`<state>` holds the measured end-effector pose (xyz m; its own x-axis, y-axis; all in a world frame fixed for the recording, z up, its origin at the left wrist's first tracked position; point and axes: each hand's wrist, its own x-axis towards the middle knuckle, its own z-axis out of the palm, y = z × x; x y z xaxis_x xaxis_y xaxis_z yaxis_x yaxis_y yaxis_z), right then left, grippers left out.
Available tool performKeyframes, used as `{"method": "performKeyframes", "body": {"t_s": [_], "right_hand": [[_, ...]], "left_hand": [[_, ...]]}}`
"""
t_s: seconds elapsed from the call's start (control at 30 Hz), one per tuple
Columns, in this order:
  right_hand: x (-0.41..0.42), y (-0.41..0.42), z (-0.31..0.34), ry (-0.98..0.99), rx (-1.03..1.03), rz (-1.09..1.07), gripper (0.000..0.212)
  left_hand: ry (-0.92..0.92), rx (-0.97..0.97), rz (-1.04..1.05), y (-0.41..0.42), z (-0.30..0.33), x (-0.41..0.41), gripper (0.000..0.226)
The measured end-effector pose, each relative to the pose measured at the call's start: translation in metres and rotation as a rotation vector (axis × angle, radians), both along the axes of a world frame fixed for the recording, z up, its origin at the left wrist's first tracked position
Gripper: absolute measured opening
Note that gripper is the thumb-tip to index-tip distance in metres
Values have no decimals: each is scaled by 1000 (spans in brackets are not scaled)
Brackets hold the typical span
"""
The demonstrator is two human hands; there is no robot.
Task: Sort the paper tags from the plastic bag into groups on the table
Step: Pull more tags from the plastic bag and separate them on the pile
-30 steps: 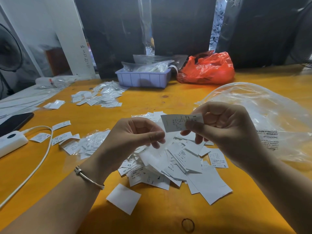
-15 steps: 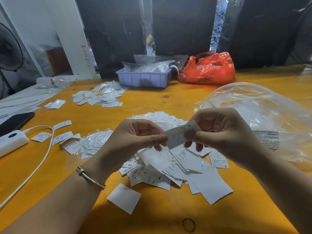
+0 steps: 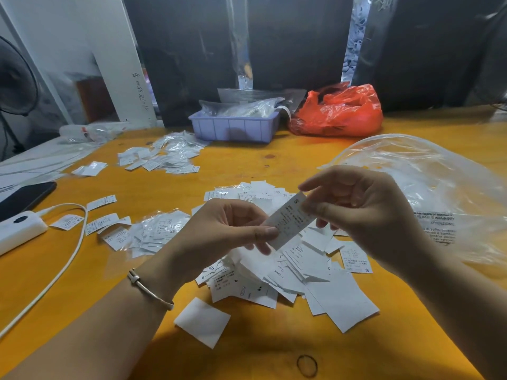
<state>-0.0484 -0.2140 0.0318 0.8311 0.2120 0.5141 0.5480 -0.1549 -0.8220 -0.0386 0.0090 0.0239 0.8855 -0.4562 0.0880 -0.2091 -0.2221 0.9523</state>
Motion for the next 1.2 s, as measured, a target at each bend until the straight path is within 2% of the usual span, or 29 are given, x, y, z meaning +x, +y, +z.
{"method": "performKeyframes", "body": {"t_s": [0.13, 0.3, 0.37, 0.4, 0.5, 0.6, 0.7, 0.83, 1.07, 1.2], "right_hand": [[-3, 4, -1, -41, -35, -21, 10], [-5, 7, -4, -124, -95, -99, 14], [-6, 8, -4, -137, -129, -95, 10], [-7, 7, -3, -120, -139, -61, 4], [-6, 6, -2, -51, -154, 48, 18], [-5, 5, 0, 8, -148, 122, 22], [-4, 2, -1, 51, -127, 104, 21], [-5, 3, -2, 93, -158, 110, 34], [-4, 4, -2, 96, -100, 103, 22], [-3, 4, -2, 130, -112, 107, 20]], "left_hand": [[43, 32, -62, -1, 2, -2, 7], [57, 23, -25, -2, 2, -3, 8], [55, 14, -11, -2, 1, -2, 9], [56, 2, 0, -1, 1, -2, 8], [65, -41, 15, -1, 2, -1, 9], [66, -60, 15, -1, 3, -2, 9], [61, -75, 7, -1, 2, -3, 4], [33, -148, 16, -1, 2, -2, 12], [43, -125, 6, 0, 2, -1, 16], [52, -177, 41, 2, 2, -1, 23]]}}
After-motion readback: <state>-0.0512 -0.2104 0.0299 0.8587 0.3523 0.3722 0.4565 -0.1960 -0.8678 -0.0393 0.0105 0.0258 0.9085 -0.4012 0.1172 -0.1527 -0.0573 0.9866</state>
